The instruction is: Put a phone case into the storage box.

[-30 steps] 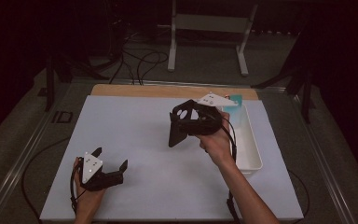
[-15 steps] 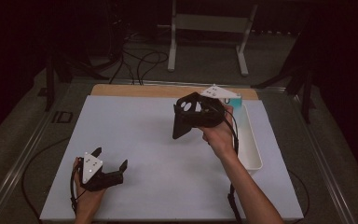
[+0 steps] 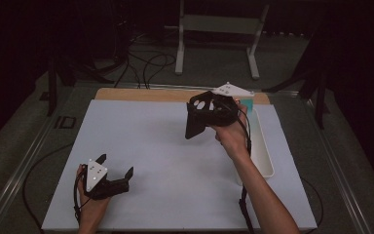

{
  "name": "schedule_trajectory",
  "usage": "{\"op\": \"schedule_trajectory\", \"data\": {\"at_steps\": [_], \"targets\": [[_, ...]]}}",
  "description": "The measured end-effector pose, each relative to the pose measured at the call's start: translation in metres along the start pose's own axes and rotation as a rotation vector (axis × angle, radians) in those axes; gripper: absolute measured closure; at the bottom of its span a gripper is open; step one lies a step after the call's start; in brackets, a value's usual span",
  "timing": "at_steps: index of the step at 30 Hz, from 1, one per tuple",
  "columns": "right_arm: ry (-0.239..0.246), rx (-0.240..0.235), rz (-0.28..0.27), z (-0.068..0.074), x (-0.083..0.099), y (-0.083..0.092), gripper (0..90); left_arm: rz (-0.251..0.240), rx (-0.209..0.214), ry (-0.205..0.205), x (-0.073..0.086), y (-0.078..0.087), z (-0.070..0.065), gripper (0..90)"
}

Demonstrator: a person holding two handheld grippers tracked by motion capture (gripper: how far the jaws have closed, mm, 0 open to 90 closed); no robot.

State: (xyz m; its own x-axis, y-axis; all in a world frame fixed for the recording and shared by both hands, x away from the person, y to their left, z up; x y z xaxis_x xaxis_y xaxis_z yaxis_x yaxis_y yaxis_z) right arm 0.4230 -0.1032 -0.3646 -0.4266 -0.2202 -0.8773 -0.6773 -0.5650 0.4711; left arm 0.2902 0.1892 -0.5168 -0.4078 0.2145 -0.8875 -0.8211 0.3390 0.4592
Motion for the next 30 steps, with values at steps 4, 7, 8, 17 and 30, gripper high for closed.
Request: {"op": "schedule_trajectory", "data": {"at_steps": [4,7,8,17,30], "targets": [[0.0,0.009,0.007,-0.005,-0.001,-0.001,13.8,0.003,0.004,0.004,0.0,-0.001,0.0,0.7],[0.002,0.021,0.015,-0.009,-0.001,-0.003,13.8,0.003,0.003,0.0,0.0,0.0,0.0,0.7],[0.004,0.024,0.018,-0.01,-0.001,-0.003,13.8,0.001,0.003,0.002,0.0,0.0,0.0,0.7],[-0.014,0.053,0.019,-0.024,-0.003,-0.003,13.8,0.004,0.01,0.004,0.0,-0.001,-0.001,0.7],[-0.039,0.101,0.018,-0.047,-0.003,0.002,13.9,0.002,0.011,0.006,0.0,-0.001,-0.001,0.7]]}}
Point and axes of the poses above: each handheld gripper's, and its own axes: y roughly backward along the jaws, x roughly out of its underside, z roughly to its left, the point moved 6 cm from there along -y, roughly forward along the jaws, and after that the axes turned 7 degrees about z, right-handed, at the moved point
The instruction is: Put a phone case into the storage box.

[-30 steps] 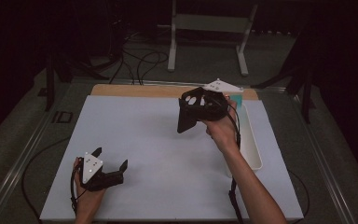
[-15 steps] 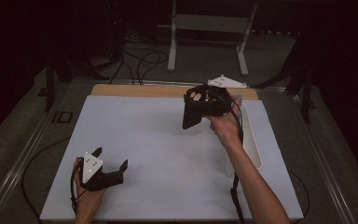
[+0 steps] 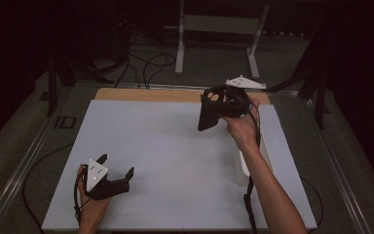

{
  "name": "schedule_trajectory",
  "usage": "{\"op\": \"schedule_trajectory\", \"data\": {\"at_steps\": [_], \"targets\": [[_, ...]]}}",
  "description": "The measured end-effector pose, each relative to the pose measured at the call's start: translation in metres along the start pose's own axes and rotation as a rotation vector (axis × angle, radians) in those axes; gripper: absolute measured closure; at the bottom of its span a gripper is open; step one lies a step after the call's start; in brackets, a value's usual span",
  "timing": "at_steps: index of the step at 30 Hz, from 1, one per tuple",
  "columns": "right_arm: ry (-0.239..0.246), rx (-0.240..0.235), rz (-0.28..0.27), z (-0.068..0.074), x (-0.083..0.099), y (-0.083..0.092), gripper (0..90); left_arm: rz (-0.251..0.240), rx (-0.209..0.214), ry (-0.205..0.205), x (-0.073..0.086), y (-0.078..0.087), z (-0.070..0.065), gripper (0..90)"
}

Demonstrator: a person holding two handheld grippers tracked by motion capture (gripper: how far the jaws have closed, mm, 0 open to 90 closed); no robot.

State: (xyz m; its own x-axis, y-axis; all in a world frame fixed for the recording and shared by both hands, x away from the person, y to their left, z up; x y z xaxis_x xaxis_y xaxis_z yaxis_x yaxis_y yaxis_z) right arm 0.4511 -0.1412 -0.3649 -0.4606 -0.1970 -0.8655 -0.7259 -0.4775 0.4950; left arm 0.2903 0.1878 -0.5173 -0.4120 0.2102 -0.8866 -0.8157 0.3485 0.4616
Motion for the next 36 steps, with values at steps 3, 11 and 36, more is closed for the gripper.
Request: {"op": "schedule_trajectory", "data": {"at_steps": [3,11,36], "targets": [[-0.008,0.011,0.002,-0.006,0.0,0.001,13.9,-0.001,0.0,-0.001,0.0,0.0,0.0,0.7],[-0.024,0.045,-0.004,-0.021,-0.002,0.004,13.9,-0.002,0.0,0.003,0.0,-0.001,0.0,0.7],[-0.067,0.159,-0.007,-0.066,-0.006,0.018,13.9,-0.003,-0.002,-0.001,0.0,0.0,0.0,0.7]]}}
Point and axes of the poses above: each handheld gripper's, and its own axes: y roughly backward along the jaws, x roughly out of its underside, z roughly to its left, the point moved 6 cm from there along -y, roughly forward along the jaws, and after that the axes turned 7 degrees about z, right-handed, at the moved point
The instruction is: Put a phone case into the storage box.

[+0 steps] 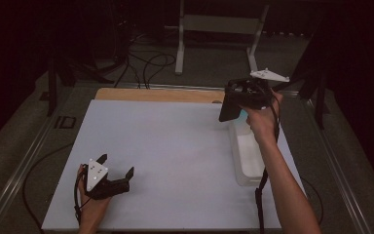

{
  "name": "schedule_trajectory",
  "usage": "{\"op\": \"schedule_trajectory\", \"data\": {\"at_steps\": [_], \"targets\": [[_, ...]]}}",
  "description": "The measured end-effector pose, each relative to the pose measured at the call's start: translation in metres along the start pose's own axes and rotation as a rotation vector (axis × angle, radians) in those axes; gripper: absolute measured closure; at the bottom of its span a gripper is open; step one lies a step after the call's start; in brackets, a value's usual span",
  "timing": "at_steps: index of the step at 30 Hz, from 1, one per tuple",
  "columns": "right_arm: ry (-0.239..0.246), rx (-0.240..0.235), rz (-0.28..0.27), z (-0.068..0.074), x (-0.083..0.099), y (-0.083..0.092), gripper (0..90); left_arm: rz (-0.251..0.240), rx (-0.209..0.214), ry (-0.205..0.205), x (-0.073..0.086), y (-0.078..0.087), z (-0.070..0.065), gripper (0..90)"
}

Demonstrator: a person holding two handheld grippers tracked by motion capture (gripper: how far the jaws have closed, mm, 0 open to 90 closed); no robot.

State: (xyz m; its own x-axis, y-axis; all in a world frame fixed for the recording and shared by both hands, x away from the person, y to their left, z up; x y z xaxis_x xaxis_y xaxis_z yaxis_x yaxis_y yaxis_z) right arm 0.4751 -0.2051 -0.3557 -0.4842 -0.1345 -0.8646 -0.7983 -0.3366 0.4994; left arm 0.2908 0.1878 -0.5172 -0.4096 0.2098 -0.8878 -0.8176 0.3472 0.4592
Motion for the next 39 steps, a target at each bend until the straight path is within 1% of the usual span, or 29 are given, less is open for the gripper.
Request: {"op": "schedule_trajectory", "data": {"at_steps": [7,12,16,21,27,28,34,36,39], "targets": [[-0.015,0.033,0.003,-0.012,-0.001,0.0,13.9,-0.003,-0.001,0.002,0.0,0.0,0.0,0.7],[-0.028,0.055,0.013,-0.021,0.001,-0.002,13.9,-0.003,-0.001,0.0,0.0,0.0,0.0,0.7],[-0.028,0.078,0.019,-0.028,0.003,-0.003,13.9,-0.003,-0.002,0.0,0.0,0.0,0.0,0.7],[-0.045,0.094,0.025,-0.036,0.005,-0.003,13.9,-0.004,-0.002,0.0,0.0,0.0,0.0,0.7],[-0.044,0.116,0.036,-0.042,0.01,-0.005,13.9,0.0,-0.003,-0.004,0.0,0.001,0.0,0.7],[-0.048,0.126,0.042,-0.045,0.012,-0.005,13.9,-0.001,-0.002,-0.004,0.0,0.001,0.0,0.7],[-0.056,0.144,0.057,-0.053,0.018,-0.008,13.8,0.001,-0.002,-0.004,0.0,0.0,-0.001,0.7],[-0.062,0.149,0.063,-0.055,0.02,-0.01,13.8,0.0,-0.001,-0.004,0.0,0.0,-0.001,0.7],[-0.057,0.159,0.079,-0.056,0.025,-0.013,13.7,-0.001,-0.001,-0.003,0.0,0.0,-0.001,0.7]]}}
Point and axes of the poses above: each handheld gripper's, and its own axes: y roughly backward along the jaws, x roughly out of its underside, z roughly to its left, the point moved 6 cm from there along -y, roughly forward along the jaws, and after that the axes turned 7 degrees about z, right-handed, at the moved point
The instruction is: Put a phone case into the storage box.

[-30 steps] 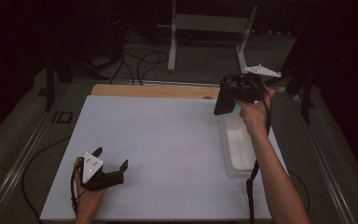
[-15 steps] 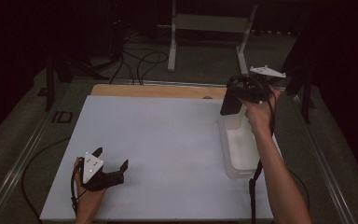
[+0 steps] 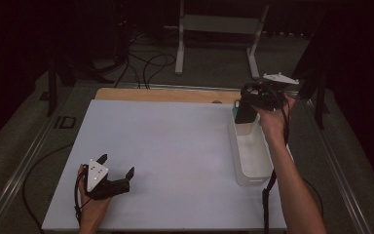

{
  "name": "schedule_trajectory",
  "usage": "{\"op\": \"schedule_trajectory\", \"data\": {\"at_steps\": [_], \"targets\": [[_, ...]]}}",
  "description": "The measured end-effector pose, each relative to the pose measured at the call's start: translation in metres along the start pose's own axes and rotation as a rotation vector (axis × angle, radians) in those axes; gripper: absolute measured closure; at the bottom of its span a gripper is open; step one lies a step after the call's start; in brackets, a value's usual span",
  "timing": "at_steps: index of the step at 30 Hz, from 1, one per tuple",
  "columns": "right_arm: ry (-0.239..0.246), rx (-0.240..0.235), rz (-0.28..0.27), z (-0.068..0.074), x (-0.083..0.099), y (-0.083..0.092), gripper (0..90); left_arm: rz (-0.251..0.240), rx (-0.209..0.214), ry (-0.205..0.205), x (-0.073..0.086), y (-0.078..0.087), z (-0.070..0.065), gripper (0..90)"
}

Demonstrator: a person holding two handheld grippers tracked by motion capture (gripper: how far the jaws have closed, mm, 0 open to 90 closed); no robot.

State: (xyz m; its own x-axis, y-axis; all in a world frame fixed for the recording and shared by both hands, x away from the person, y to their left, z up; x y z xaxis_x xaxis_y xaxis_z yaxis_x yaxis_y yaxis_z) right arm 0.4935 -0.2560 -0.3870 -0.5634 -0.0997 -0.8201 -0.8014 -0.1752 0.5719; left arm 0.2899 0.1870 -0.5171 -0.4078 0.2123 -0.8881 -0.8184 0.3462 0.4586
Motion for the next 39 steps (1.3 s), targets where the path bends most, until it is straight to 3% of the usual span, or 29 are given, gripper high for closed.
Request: {"op": "schedule_trajectory", "data": {"at_steps": [23,39], "targets": [[-0.015,0.031,0.099,-0.001,0.036,-0.037,13.4,-0.001,0.0,0.0,0.0,0.0,0.0,0.7],[-0.03,0.069,0.152,-0.004,0.052,-0.057,12.9,0.0,-0.001,0.0,0.0,0.0,0.0,0.7]]}}
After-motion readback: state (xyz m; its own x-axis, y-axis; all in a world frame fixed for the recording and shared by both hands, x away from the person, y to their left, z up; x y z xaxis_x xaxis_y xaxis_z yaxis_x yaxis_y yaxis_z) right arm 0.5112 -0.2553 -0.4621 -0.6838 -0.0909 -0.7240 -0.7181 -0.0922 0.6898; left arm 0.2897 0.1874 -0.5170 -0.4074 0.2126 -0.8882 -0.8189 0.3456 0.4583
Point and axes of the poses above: each handheld gripper's, and its own axes: y roughly backward along the jaws, x roughly out of its underside, z roughly to its left, the point moved 6 cm from there along -y, roughly forward along the jaws, and after that the axes turned 7 degrees about z, right-handed, at the moved point
